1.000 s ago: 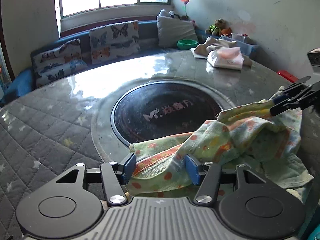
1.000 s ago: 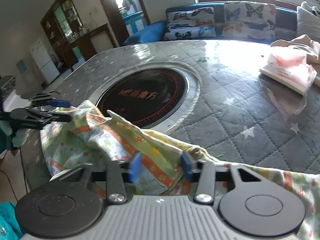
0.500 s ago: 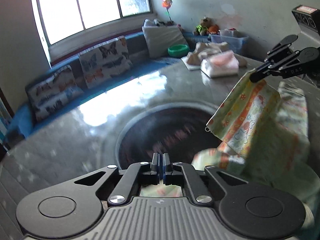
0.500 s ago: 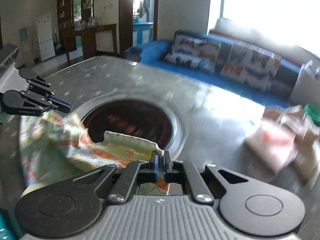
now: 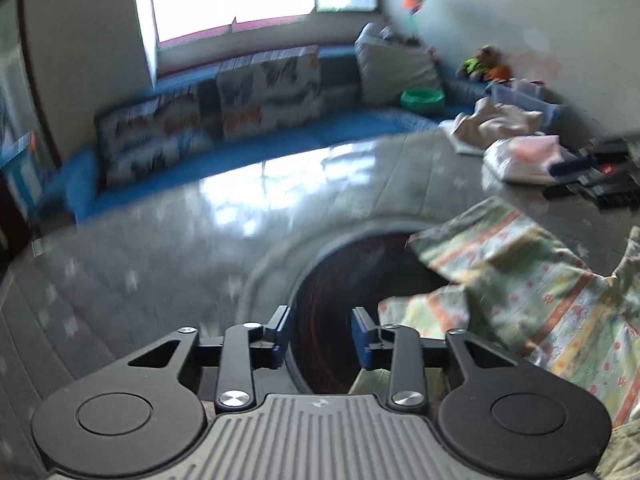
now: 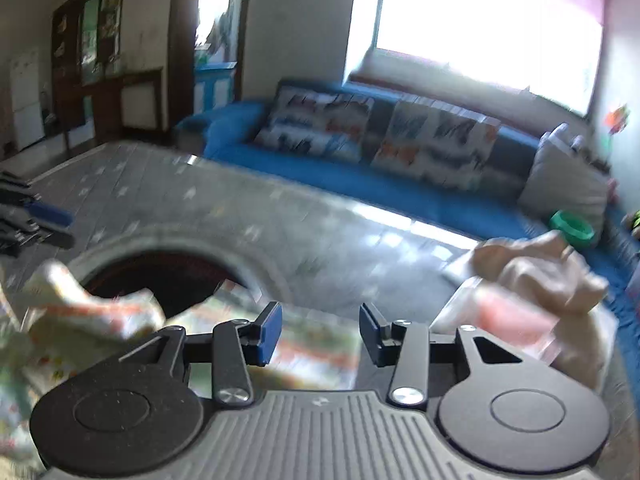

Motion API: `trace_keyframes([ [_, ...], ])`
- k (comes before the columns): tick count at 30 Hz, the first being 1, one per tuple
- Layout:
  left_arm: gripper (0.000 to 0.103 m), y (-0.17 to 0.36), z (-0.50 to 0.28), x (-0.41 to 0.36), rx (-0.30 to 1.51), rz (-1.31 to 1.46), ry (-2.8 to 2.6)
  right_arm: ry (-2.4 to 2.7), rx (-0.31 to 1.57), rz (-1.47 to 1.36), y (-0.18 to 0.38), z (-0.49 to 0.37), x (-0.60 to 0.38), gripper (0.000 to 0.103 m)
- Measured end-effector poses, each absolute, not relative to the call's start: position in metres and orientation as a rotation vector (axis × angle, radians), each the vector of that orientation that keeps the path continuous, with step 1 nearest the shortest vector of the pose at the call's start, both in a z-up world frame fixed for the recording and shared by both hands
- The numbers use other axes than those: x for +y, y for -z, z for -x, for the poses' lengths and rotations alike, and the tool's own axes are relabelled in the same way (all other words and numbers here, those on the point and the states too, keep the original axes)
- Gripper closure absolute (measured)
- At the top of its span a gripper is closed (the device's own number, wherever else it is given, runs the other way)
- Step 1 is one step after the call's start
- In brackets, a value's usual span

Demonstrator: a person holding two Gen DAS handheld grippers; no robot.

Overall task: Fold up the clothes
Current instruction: 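Lift the hem and fold it over the shirt body with both grippers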

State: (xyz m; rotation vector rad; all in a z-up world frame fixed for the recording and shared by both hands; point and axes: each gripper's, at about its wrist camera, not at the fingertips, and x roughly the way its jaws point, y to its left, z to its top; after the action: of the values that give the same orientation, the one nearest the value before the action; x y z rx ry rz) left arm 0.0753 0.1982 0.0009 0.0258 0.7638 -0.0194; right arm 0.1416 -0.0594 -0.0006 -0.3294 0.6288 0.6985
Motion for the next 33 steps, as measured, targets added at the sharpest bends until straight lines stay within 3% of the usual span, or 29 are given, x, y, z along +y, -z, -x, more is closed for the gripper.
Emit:
trace_keyframes([
  [2, 0.053, 0.01, -0.078, 0.208, 0.818, 0.067, 0.019, -0.708, 0.674, 0.314, 0.011, -0.146, -0.057, 0.06],
  [6, 0.052, 0.024, -0.072, 0.212, 0.884, 0.166, 0.074, -0.719, 0.734, 0.278, 0.023, -0.152, -0.054, 0.06],
  [13, 0.053, 0.041, -0.067, 0.174, 0.93, 0.047, 0.153, -0.782, 0.765, 0.272, 0.037, -0.151, -0.037, 0.06],
  [16, 0.055, 0.042, -0.067, 0.171, 0.926, 0.025, 0.159, -0.792, 0.765, 0.285, 0.038, -0.152, -0.032, 0.06],
  [21, 0.07, 0.039, -0.062, 0.161, 0.908, -0.065, 0.158, -0.781, 0.774, 0.267, 0.04, -0.155, -0.03, 0.06],
  [31, 0.073, 0.04, -0.046, 0.149, 0.905, -0.145, 0.169, -0.785, 0.783, 0.273, 0.046, -0.151, -0.032, 0.056],
  [33, 0.084, 0.039, -0.047, 0.147, 0.902, -0.143, 0.159, -0.785, 0.786, 0.27, 0.048, -0.15, -0.032, 0.056],
])
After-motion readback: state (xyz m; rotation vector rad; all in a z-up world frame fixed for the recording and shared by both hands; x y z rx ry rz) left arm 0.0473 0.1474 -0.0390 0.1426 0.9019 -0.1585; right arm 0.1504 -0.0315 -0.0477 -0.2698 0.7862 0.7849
